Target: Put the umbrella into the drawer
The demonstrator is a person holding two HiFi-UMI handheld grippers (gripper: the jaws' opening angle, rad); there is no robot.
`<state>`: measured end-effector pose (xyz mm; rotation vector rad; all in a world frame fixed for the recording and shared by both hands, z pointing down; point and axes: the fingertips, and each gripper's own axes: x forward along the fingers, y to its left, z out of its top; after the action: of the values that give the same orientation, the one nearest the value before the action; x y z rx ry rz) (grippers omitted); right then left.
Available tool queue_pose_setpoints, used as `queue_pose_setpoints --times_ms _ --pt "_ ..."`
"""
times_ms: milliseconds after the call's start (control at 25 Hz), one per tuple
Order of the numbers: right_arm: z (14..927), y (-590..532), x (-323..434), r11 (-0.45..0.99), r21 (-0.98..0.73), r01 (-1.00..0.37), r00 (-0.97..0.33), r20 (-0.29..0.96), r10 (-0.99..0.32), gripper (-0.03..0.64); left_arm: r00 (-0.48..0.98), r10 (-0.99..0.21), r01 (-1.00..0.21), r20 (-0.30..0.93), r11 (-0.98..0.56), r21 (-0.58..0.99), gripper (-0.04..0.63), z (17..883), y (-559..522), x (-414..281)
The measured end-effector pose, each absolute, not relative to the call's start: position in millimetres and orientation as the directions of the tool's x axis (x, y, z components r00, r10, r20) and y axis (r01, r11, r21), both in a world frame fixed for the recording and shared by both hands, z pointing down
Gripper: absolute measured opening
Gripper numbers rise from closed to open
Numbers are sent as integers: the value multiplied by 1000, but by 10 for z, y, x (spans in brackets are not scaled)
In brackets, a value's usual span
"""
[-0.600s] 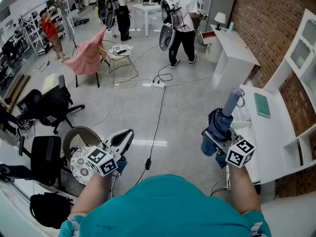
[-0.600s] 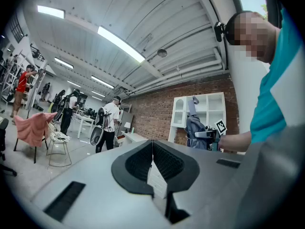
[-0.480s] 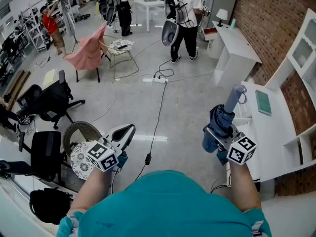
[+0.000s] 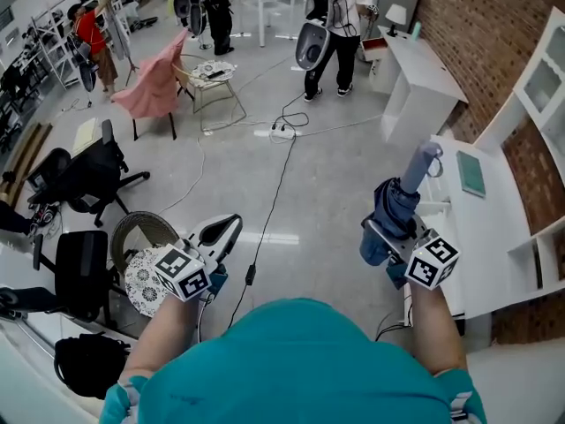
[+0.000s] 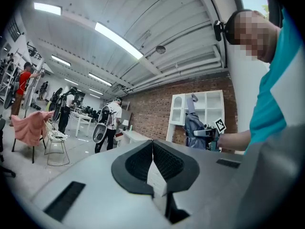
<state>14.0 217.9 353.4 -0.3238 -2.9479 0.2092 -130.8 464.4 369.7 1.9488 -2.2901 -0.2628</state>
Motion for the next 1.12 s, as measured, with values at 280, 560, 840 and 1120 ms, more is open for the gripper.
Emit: queue_pose_setpoints --times_ms 280,560,840,1120 --pt "3562 2011 246 965 -167 204 -961 152 230 272 -134 -991 -970 -14 128 208 17 3683 4350 -1207" --pt "3533 1750 449 965 -173 196 -964 147 222 272 -97 -995 -976 -2 94 197 18 3611 3948 -1003" --pt "3570 1389 680 972 -156 178 -966 161 203 272 -55 -998 -978 -5 53 204 18 3575 3382 -813" --pt "3739 1175 827 980 -157 124 -971 185 152 272 37 -999 -975 -5 -37 219 18 3614 2893 -779"
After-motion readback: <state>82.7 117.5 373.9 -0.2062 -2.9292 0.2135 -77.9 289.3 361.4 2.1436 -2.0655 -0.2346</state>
